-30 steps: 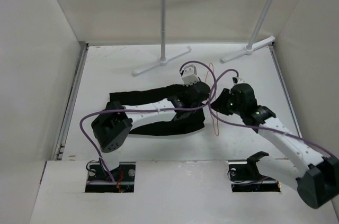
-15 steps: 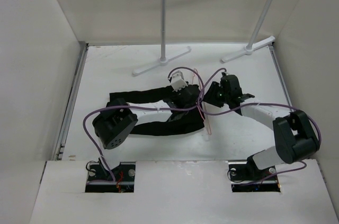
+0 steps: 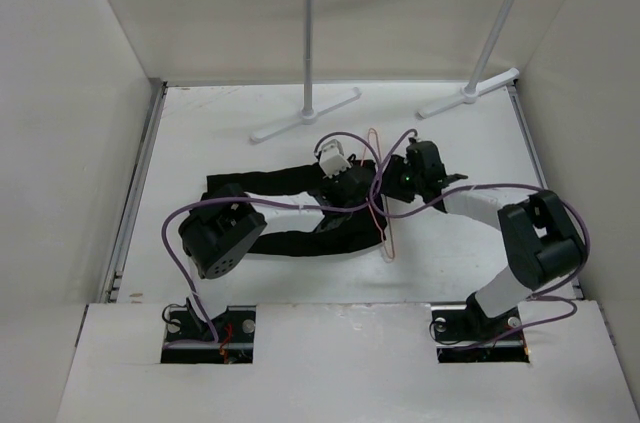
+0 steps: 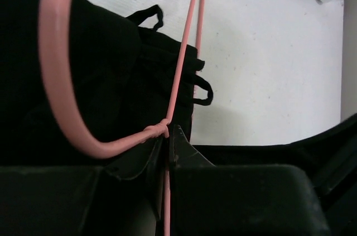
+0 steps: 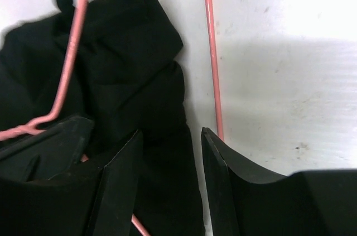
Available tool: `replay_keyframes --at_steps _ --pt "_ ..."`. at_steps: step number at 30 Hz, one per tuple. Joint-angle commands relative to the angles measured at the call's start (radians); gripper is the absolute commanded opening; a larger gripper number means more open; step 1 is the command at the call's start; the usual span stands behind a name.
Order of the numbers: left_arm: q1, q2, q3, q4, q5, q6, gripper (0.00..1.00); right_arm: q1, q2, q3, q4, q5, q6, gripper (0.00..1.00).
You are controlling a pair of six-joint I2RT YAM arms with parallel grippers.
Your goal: Place the trousers on the hanger
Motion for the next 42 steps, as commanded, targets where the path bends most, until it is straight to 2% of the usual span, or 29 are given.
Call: replay_keyframes --at_steps 1,6,9,11,12,15,18,23,29,37,42 --pt "-0.011 -0.026 -0.029 0.016 0.009 -0.01 0.0 0.029 0.039 0.041 0.049 -0.011 0.004 0.51" --pt "-0.014 -0.029 -0.043 0.015 0.015 -0.01 0.0 0.044 0.076 0.047 0.05 -0.014 0.01 0.47" --pt "-0.011 -0.034 -0.055 0.012 0.023 -0.013 0.0 0.051 0.095 0.024 0.079 -0.014 0.034 0.55" --pt "-0.005 -0.041 -0.068 0.015 0.023 -0.013 0.0 0.051 0.105 0.001 0.114 -0.026 0.065 0.56" --pt "-0.004 -0.046 -0.074 0.016 0.023 -0.013 0.0 0.051 0.107 -0.012 0.137 -0.04 0.083 0.53" --pt "0.001 -0.06 -0.085 0.015 0.021 -0.013 0.01 0.051 0.077 -0.066 0.219 -0.074 0.143 0.21" --pt "0.009 -0.081 -0.103 0.012 0.018 -0.013 0.01 0.032 -0.035 -0.127 0.277 -0.072 0.191 0.13" --pt "0.042 -0.178 -0.164 -0.01 0.023 0.007 0.01 -0.057 -0.219 -0.163 0.224 -0.077 0.206 0.13" --pt "0.101 -0.311 -0.281 -0.054 0.043 0.075 0.0 -0.162 -0.324 -0.155 0.127 -0.098 0.18 0.13" --pt "0.2 -0.486 -0.43 -0.115 0.073 0.18 0.01 -0.264 -0.364 -0.186 0.079 -0.104 0.165 0.14" --pt "0.188 -0.525 -0.395 -0.12 0.099 0.216 0.01 -0.256 -0.307 -0.174 0.067 -0.083 0.153 0.24"
